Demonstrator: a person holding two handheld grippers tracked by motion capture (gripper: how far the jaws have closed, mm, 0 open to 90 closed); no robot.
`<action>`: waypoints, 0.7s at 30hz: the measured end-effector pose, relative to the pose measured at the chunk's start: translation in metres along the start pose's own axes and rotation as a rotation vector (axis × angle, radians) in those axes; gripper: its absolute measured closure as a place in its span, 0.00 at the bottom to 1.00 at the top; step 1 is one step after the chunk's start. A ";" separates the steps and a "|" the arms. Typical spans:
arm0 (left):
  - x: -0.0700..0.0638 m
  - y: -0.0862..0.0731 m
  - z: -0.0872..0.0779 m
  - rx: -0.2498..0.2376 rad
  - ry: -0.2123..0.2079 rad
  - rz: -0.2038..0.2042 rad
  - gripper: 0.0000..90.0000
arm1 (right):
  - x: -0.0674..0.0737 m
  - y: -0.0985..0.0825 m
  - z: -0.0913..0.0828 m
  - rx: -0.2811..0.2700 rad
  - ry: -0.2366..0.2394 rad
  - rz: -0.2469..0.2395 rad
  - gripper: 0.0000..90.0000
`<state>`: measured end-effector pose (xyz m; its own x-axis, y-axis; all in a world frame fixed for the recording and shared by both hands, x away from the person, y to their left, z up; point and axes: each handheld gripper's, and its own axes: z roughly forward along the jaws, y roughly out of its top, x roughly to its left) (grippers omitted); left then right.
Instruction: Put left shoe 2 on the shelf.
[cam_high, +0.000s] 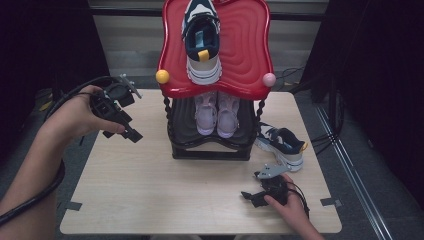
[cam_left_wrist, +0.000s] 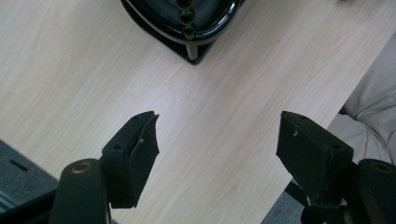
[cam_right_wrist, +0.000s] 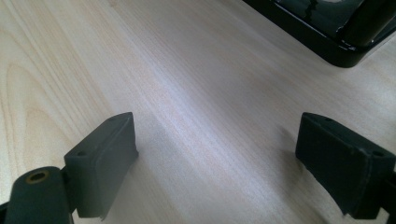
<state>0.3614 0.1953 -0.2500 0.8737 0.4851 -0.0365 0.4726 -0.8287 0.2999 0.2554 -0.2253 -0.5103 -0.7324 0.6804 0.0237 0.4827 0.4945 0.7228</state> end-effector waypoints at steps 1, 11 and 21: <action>0.001 -0.002 0.004 0.005 -0.004 0.000 0.32 | 0.000 0.000 0.000 0.000 0.000 0.000 0.13; 0.004 -0.017 0.040 0.016 -0.032 -0.022 0.32 | 0.000 0.000 0.000 0.000 0.000 0.000 0.13; 0.007 -0.035 0.082 0.017 -0.076 -0.039 0.32 | 0.000 0.000 0.000 -0.001 0.000 0.000 0.13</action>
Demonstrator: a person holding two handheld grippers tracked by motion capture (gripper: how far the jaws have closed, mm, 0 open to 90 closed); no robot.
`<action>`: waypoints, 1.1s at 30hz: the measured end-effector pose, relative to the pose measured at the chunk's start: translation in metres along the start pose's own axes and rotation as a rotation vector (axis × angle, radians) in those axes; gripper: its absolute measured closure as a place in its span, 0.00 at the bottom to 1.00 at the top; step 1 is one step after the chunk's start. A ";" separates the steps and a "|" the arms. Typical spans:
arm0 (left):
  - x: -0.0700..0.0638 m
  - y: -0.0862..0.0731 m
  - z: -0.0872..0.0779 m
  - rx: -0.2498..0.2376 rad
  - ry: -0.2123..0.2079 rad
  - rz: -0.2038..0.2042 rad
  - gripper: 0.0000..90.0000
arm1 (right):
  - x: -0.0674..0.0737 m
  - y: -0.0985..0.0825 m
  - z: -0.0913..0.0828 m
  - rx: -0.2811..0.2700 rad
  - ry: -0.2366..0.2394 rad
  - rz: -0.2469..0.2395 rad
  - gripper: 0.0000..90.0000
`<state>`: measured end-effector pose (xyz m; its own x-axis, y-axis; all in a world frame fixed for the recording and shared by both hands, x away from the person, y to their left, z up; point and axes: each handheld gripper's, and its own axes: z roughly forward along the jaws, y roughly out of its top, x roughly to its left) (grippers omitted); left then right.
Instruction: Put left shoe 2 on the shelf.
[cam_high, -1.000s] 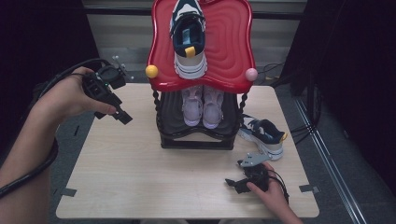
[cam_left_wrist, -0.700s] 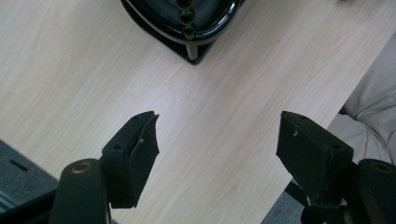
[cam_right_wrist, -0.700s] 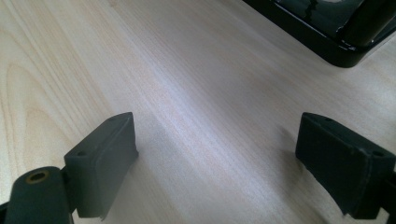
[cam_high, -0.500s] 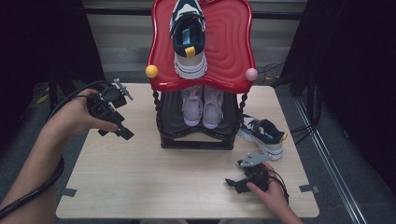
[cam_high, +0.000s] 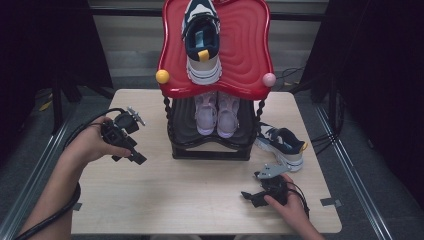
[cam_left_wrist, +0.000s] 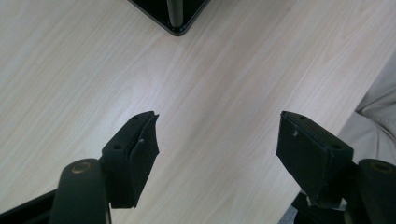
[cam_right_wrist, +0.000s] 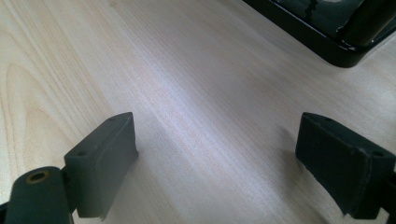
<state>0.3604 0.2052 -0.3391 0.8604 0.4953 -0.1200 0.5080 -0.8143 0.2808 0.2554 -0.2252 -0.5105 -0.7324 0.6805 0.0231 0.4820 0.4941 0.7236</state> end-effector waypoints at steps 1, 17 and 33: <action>0.000 -0.001 0.004 0.002 -0.003 0.001 0.32 | 0.000 0.000 0.000 0.004 0.006 0.006 0.13; -0.002 -0.025 0.072 -0.126 -0.036 -0.002 0.31 | 0.000 0.000 0.000 0.005 0.005 0.003 0.13; -0.001 -0.042 0.126 -0.219 -0.003 -0.036 0.28 | 0.000 0.000 0.000 0.005 0.005 0.002 0.13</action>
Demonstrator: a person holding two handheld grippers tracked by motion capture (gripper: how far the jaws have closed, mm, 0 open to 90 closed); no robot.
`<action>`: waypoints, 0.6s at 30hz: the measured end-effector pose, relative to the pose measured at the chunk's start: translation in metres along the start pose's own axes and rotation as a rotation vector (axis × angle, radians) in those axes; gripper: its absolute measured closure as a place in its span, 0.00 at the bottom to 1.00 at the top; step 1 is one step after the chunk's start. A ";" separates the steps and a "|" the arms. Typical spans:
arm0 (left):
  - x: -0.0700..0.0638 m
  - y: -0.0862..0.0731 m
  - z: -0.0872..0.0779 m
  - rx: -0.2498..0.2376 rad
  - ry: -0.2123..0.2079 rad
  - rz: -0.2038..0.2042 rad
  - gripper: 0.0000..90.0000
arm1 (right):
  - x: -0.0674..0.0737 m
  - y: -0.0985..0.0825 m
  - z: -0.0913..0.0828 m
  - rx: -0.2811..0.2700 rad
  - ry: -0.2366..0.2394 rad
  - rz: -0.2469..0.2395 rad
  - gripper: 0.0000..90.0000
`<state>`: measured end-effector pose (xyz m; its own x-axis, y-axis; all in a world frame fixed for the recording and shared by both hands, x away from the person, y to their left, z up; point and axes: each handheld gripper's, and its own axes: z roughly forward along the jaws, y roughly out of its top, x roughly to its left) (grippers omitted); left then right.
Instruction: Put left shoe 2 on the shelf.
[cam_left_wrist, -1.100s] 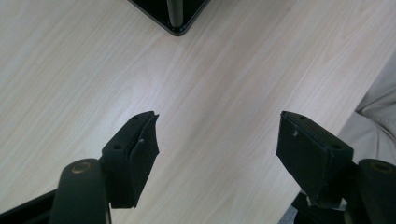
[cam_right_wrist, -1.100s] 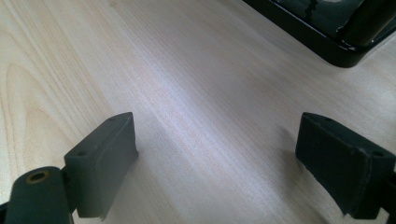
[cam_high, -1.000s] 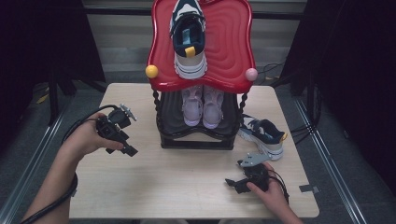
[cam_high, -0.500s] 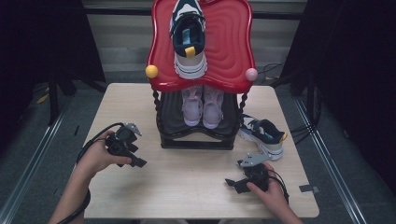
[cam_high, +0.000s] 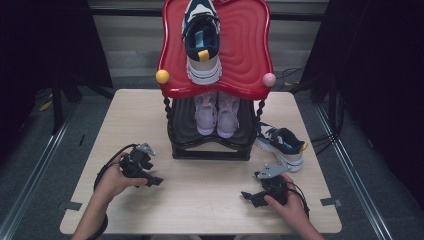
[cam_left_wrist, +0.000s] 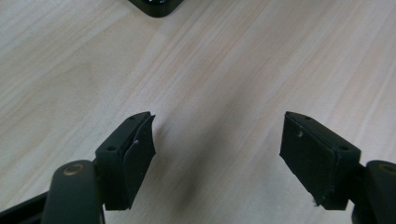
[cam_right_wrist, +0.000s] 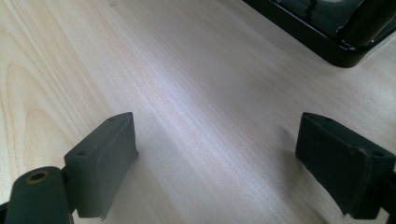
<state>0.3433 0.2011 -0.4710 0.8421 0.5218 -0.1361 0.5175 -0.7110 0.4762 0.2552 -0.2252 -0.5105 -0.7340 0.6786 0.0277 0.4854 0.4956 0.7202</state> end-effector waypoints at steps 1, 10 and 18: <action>0.000 -0.001 0.002 -0.010 0.004 0.010 0.27 | 0.000 0.000 0.000 0.000 -0.002 -0.001 0.13; -0.001 -0.006 0.014 -0.060 0.056 0.017 0.26 | 0.000 0.000 0.000 -0.001 0.000 -0.001 0.13; -0.004 -0.014 0.023 -0.164 0.125 0.007 0.17 | 0.000 0.000 0.000 -0.001 0.000 -0.001 0.13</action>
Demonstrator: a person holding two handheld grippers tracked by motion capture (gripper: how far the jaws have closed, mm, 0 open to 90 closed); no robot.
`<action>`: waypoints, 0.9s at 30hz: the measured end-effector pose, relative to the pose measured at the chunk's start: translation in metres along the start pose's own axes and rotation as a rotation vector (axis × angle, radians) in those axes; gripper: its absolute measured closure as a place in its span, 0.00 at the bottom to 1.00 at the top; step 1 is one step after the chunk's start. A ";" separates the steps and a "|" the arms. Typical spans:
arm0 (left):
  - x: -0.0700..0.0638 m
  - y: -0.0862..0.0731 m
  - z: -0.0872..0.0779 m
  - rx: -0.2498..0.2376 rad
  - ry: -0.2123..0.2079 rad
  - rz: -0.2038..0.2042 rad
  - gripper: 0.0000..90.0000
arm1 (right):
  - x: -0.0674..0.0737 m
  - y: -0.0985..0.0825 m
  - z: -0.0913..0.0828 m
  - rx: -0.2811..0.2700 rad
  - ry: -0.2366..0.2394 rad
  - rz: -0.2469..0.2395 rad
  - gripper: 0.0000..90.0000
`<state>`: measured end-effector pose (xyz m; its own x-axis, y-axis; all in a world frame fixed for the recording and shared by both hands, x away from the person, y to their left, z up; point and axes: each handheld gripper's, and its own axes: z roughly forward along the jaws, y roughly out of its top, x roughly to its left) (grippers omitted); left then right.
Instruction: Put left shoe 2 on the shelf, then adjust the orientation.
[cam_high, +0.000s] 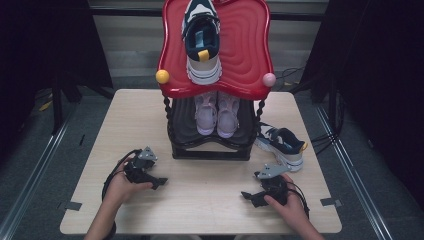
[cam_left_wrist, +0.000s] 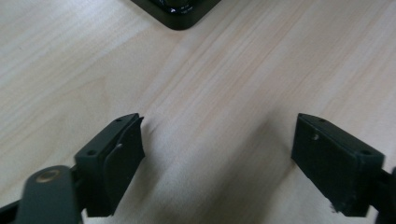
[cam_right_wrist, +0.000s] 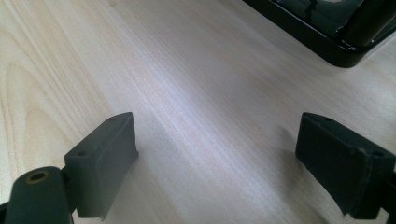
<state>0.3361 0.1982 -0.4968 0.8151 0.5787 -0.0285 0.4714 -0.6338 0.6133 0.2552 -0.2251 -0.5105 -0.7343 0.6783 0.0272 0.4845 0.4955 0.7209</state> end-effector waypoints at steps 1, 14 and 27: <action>-0.001 -0.001 0.000 -0.011 0.005 -0.004 0.17 | 0.000 0.000 0.000 0.000 0.000 0.000 0.13; -0.003 -0.016 0.003 -0.129 0.012 0.001 0.09 | 0.000 0.000 0.000 0.000 0.002 0.000 0.13; -0.004 -0.017 0.004 -0.125 0.005 0.009 0.05 | -0.013 0.009 -0.020 0.108 0.055 -0.077 0.22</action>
<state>0.3257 0.2046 -0.5098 0.8170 0.5764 -0.0190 0.4184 -0.5697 0.7074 0.2597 -0.2404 -0.4909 -0.7948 0.6067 0.0151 0.4720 0.6023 0.6438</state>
